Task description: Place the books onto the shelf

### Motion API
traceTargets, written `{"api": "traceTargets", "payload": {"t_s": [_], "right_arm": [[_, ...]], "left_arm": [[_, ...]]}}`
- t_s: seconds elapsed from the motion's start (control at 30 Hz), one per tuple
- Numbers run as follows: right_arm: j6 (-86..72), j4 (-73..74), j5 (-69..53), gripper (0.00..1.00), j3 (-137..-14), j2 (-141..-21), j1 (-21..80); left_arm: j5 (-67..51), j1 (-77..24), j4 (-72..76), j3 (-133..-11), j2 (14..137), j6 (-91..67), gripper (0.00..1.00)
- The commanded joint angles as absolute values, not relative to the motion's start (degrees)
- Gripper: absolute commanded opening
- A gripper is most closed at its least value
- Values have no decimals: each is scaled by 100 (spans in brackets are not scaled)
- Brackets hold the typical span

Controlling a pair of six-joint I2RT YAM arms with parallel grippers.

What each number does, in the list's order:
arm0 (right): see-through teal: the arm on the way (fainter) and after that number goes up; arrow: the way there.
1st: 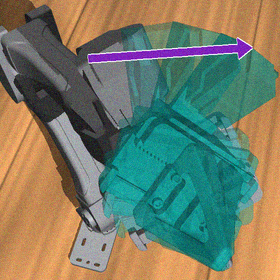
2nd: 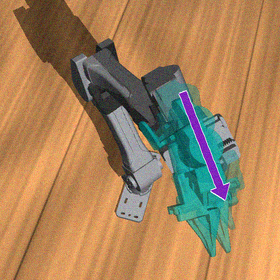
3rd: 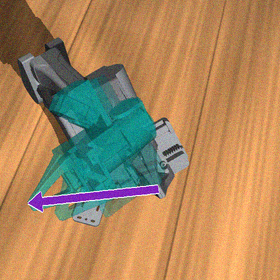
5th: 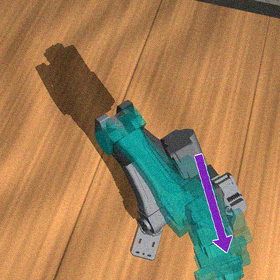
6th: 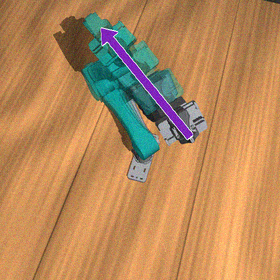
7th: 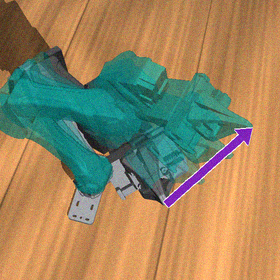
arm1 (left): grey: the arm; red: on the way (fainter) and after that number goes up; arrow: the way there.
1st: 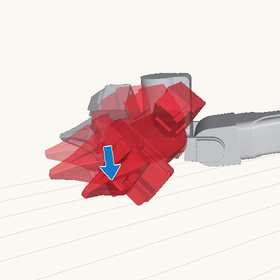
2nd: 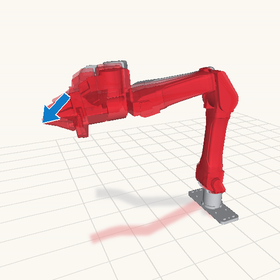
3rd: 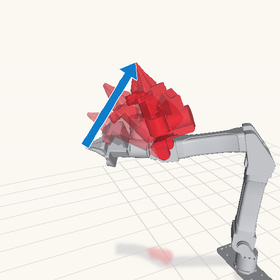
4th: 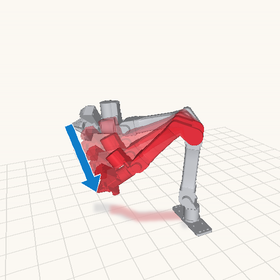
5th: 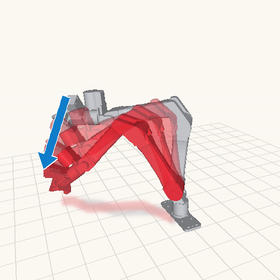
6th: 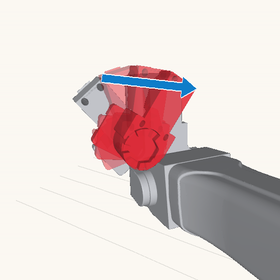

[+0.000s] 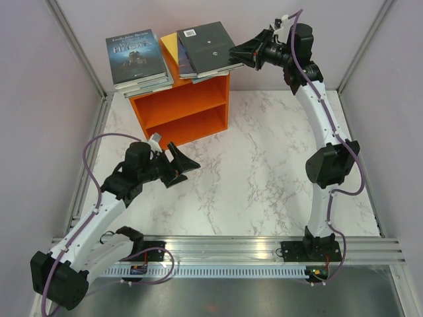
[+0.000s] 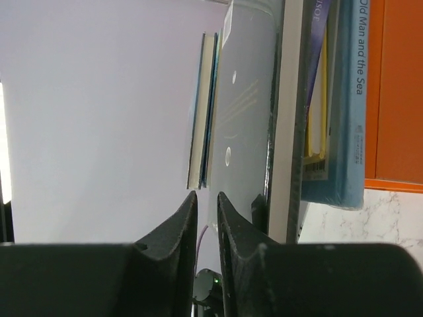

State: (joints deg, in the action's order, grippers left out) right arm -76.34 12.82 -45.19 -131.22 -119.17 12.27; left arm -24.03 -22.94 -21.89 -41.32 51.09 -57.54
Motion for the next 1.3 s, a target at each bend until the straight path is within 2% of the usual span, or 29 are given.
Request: {"api": "traceTargets", "payload": {"t_s": [0.0,0.13,0.27,0.4,0.57,0.63,0.67,0.73,0.77,0.87,1.07,1.27], "right_arm": [[-7752,1002,-4421,22,-13456,-12085,1222],[-8076,275,-4333,23,-13404,-11971,1090],[-8946,-1297,-4237,24,-13245,-11883,739],[-9229,-1766,-4052,26,-13193,-11839,554],[-9501,-3054,-3578,26,-11946,-11654,527],[-9972,-3618,-3228,23,-11299,-11680,536],[-10324,-4622,-3060,19,-11050,-11733,545],[-11436,-5699,-2691,16,-10698,-12143,606],[-11757,-6661,-2298,10,-10696,-12347,685],[-12593,-7914,-1481,3,-10810,-13033,913],[-13016,-8885,-660,0,-10828,-13631,1239],[-12946,-9061,-335,0,-10881,-13816,1450]], "left_arm": [[-2347,-2259,-1907,-4333,5115,-5537,91],[-2364,-2232,-1916,-4316,5115,-5520,91],[-2373,-2206,-1916,-4324,5133,-5493,91],[-2461,-2188,-1828,-4377,5334,-5484,91],[-2575,-2180,-1740,-4473,5467,-5467,91],[-2628,-2171,-1740,-4482,5476,-5467,91],[-2637,-2162,-1732,-4482,5476,-5467,91],[-2672,-2162,-1740,-4474,5449,-5467,91],[-2681,-2153,-1732,-4456,5441,-5467,91],[-2733,-2145,-1758,-4438,5432,-5449,91],[-2760,-2092,-1907,-4430,5370,-5361,91],[-2769,-2074,-1977,-4386,5300,-5353,91]]}}
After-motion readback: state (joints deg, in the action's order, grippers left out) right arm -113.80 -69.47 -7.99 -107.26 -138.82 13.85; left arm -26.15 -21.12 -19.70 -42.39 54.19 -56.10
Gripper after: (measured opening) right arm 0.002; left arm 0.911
